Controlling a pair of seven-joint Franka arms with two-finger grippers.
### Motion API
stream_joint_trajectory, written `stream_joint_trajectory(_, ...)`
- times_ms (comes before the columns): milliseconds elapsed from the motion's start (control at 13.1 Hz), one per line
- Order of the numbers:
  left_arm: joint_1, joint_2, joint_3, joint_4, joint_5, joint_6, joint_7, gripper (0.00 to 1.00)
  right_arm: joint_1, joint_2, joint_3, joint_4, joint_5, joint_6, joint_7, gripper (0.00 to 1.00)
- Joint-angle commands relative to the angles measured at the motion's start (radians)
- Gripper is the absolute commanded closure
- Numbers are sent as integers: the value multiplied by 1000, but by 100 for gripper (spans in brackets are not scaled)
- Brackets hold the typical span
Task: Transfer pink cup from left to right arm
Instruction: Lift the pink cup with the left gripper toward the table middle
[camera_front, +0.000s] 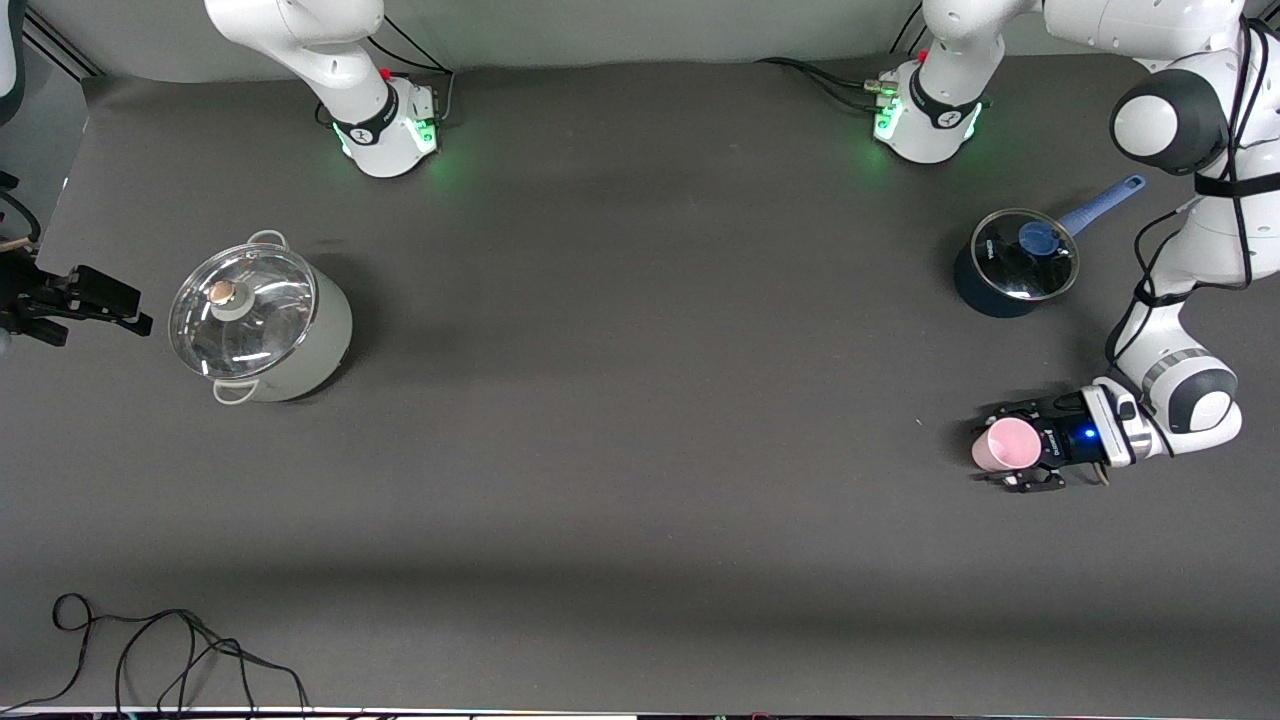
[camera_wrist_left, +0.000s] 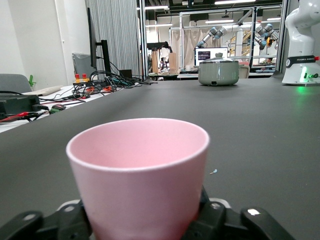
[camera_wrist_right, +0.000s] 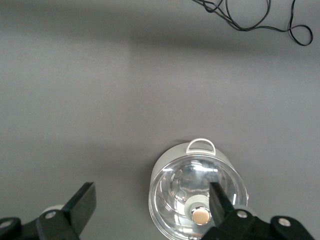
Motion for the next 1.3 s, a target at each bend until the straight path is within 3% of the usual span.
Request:
stream_joint_trajectory(0, -17, 13, 6, 22, -16, -1, 49, 100, 4, 1, -3, 9, -9, -12, -5, 0)
stream_joint_trajectory(229, -24, 4, -25, 26, -16, -9, 169, 100, 4, 1, -3, 9, -9, -12, -4, 0)
stream_joint_trajectory(686, -77, -10, -231, 25, -28, 107, 22, 100, 4, 2, -3, 9, -9, -12, -4, 0)
stream_joint_trajectory(914, -132, -12, -380, 31, -41, 285, -56, 100, 4, 2, -3, 11, -9, -12, -4, 0)
stream_joint_trajectory(1219, -198, -12, -589, 32, -57, 656, -148, 100, 4, 2, -3, 11, -9, -12, 4, 0)
